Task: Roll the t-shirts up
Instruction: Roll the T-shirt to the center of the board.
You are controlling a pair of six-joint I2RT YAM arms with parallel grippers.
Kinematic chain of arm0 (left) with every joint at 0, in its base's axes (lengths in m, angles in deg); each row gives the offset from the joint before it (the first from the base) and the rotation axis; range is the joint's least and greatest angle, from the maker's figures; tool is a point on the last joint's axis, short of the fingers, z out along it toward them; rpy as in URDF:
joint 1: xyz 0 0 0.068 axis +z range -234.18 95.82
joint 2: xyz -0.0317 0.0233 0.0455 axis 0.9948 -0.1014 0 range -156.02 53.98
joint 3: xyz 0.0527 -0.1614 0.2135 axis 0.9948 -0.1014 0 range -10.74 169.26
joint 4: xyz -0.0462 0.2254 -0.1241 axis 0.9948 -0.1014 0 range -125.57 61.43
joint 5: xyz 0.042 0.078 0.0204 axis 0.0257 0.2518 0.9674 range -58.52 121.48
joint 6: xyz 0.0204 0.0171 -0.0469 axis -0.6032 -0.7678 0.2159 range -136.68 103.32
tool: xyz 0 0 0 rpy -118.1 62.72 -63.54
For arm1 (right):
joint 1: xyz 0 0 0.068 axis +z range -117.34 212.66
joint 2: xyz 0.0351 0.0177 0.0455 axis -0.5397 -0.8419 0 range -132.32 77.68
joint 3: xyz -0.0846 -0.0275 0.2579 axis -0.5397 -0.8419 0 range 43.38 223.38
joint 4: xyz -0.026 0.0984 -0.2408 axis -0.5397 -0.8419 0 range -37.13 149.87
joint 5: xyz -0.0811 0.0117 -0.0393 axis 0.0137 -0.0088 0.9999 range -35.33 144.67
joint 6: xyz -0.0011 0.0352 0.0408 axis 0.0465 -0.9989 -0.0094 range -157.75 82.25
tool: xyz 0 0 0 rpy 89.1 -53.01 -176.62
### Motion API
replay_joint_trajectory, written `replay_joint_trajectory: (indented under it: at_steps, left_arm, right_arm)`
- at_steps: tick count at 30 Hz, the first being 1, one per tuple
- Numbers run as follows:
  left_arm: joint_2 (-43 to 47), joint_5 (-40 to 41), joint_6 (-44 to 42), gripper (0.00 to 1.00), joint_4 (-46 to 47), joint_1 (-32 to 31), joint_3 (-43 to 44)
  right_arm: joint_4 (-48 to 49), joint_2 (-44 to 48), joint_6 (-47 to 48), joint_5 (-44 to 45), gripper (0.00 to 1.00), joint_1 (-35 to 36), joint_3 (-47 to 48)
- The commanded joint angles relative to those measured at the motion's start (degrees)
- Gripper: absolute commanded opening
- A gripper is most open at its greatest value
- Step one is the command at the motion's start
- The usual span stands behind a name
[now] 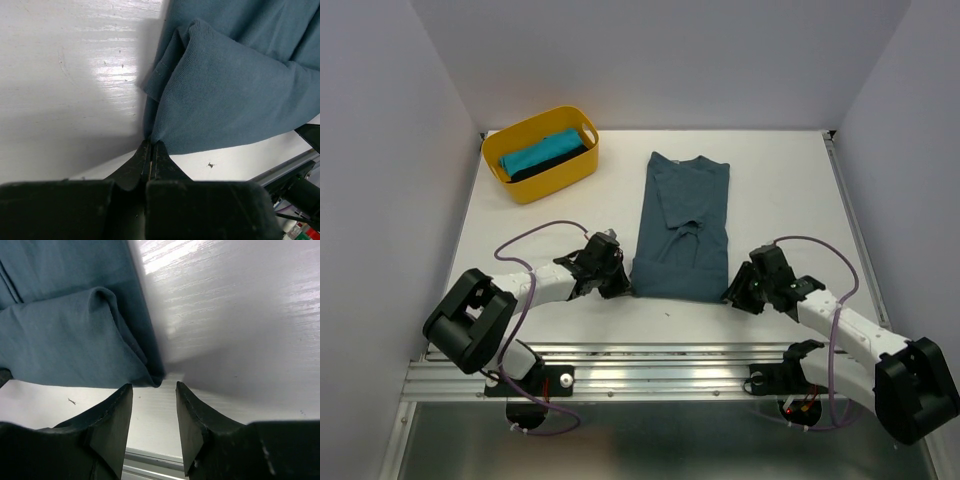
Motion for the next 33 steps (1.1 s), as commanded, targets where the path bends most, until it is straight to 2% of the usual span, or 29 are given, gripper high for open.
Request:
replay_joint_trajectory:
  at_steps: [1, 6, 13, 15, 19, 20, 26, 33]
  left_arm:
    - [0.12, 0.05, -1.05, 0.0, -1.37, -0.43, 1.51]
    - [0.21, 0.05, -0.96, 0.0, -1.37, -0.43, 1.51]
    - [0.3, 0.05, -1.14, 0.0, -1.37, -0.43, 1.69]
    - [0.12, 0.05, -1.22, 0.0, -1.37, -0.43, 1.77]
    - [0.04, -0.13, -1.4, 0.0, -1.37, -0.43, 1.95]
    - [0.12, -0.22, -1.31, 0.0, -1.37, -0.43, 2.04]
    - [2.14, -0.39, 0.53, 0.0, -4.7, -1.57, 1.95]
    - [6.36, 1.37, 6.33, 0.0, -8.92, -7.2, 0.98]
  right_arm:
    - [3.8, -1.11, -0.17, -0.21, 0.45, 0.47, -0.74]
    - [7.21, -2.86, -0.95, -0.12, 0.42, 0.47, -2.14]
    - [9.07, -4.18, -1.48, 1.73, 0.32, 0.47, -2.5]
    - [9.6, -4.36, -1.66, 1.2, 0.24, 0.47, -2.67]
    - [8.64, -2.61, -2.27, 1.29, 0.02, 0.47, -3.11]
    - [7.94, -1.99, -2.27, 1.64, 0.01, 0.47, -3.02]
    - [0.99, 3.9, -2.89, 1.91, 0.01, 0.47, -3.02]
    - [-6.04, 7.68, -4.47, 0.5, 0.01, 1.52, -2.85]
